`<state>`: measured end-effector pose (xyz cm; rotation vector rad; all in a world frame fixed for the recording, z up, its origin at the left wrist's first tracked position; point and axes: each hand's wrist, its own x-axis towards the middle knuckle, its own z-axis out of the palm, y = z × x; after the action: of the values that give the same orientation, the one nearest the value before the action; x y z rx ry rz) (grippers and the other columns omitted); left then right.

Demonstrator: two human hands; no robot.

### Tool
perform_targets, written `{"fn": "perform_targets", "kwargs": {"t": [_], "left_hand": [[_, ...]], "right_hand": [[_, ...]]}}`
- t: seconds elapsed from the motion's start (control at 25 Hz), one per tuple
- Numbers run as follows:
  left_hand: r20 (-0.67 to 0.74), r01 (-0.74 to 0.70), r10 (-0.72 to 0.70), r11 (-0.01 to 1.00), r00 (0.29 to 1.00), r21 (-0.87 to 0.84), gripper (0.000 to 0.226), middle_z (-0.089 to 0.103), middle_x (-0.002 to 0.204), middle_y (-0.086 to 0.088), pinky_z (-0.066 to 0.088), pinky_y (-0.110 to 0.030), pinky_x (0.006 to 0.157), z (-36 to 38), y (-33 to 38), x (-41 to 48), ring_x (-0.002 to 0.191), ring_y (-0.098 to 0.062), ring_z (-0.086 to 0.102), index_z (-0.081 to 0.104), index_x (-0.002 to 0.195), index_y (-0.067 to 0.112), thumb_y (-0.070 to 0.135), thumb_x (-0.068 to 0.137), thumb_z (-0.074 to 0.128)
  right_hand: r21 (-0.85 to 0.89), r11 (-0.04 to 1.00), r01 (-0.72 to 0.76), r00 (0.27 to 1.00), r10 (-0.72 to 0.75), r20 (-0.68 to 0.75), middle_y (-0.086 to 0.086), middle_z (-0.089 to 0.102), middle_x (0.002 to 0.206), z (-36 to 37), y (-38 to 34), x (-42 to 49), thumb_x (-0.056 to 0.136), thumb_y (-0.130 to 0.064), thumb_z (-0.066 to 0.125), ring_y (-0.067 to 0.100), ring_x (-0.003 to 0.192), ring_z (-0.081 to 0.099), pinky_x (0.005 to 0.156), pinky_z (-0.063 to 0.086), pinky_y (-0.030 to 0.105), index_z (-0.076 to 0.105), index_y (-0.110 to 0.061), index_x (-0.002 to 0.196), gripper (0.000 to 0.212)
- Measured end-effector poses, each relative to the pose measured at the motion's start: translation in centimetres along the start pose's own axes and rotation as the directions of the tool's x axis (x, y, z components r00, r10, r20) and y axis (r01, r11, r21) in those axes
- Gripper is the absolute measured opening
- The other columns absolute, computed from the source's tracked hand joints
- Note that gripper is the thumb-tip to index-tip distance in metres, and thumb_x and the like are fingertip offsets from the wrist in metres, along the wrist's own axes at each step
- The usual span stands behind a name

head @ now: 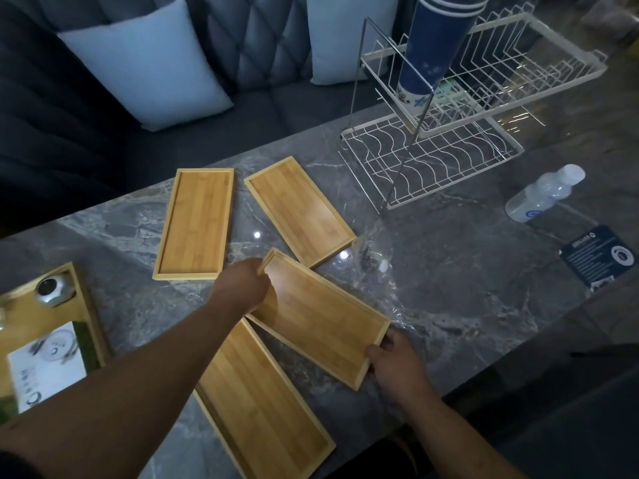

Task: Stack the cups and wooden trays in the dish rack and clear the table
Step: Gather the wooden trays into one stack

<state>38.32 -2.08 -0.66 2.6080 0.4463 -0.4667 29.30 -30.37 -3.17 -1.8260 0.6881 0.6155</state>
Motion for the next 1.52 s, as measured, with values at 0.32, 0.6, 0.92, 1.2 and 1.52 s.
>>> {"fn": "perform_targets", "kwargs": {"t": [0.32,0.6,0.92,1.2,1.52], "left_hand": [[0.088,0.023,-0.022,1.000,0.996,-0.016,0.036,0.067,0.128,-0.015,0.050,-0.041,0.098,-0.3,0.4,0.7,0.116,-0.034,0.063,0.063,0.131,0.012,0.023,0.098,0.053],[0.007,0.004,-0.004,0.999,1.000,-0.046,0.041,0.070,0.124,-0.011,0.052,-0.040,0.094,-0.9,0.1,0.2,0.112,-0.032,0.065,0.064,0.134,0.018,0.024,0.095,0.052],[-0.030,-0.089,0.089,0.996,0.996,0.001,0.035,0.072,0.115,-0.010,0.045,-0.032,0.079,-3.9,-1.4,-2.5,0.106,-0.032,0.066,0.070,0.122,0.019,0.024,0.090,0.056],[0.063,-0.066,0.062,0.995,0.996,0.069,0.036,0.072,0.109,-0.007,0.050,-0.035,0.075,-3.7,-4.9,-5.5,0.098,-0.029,0.066,0.071,0.118,0.024,0.022,0.086,0.054],[0.097,-0.106,0.098,0.991,0.990,0.078,0.032,0.071,0.106,-0.007,0.046,-0.032,0.070,-1.7,-6.6,-7.5,0.093,-0.029,0.066,0.072,0.110,0.023,0.018,0.083,0.055]], "right_hand": [[0.230,0.957,-0.175,0.984,0.175,0.020,0.023,0.077,0.099,0.5,-1.1,-1.0,0.086,-0.014,0.061,0.032,0.084,0.077,0.077,0.063,0.049,0.071,-0.006,0.100,0.019],[0.316,0.924,-0.217,0.975,0.217,0.035,0.023,0.075,0.103,0.0,-2.5,-2.1,0.095,-0.006,0.053,0.034,0.089,0.073,0.066,0.062,0.041,0.064,-0.004,0.108,0.017],[0.412,0.880,-0.237,0.967,0.254,0.016,0.016,0.078,0.100,2.4,-2.4,-8.4,0.092,-0.005,0.054,0.034,0.091,0.075,0.057,0.061,0.035,0.068,-0.013,0.108,0.022],[0.490,0.771,-0.407,0.908,0.401,0.124,0.017,0.074,0.107,6.4,0.4,-13.6,0.096,-0.007,0.054,0.037,0.096,0.073,0.071,0.063,0.044,0.063,-0.014,0.103,0.013],[0.506,0.718,-0.478,0.872,0.458,0.174,0.014,0.070,0.108,7.5,2.7,-15.8,0.097,-0.010,0.053,0.039,0.102,0.069,0.099,0.054,0.057,0.060,-0.016,0.099,0.010]]}}
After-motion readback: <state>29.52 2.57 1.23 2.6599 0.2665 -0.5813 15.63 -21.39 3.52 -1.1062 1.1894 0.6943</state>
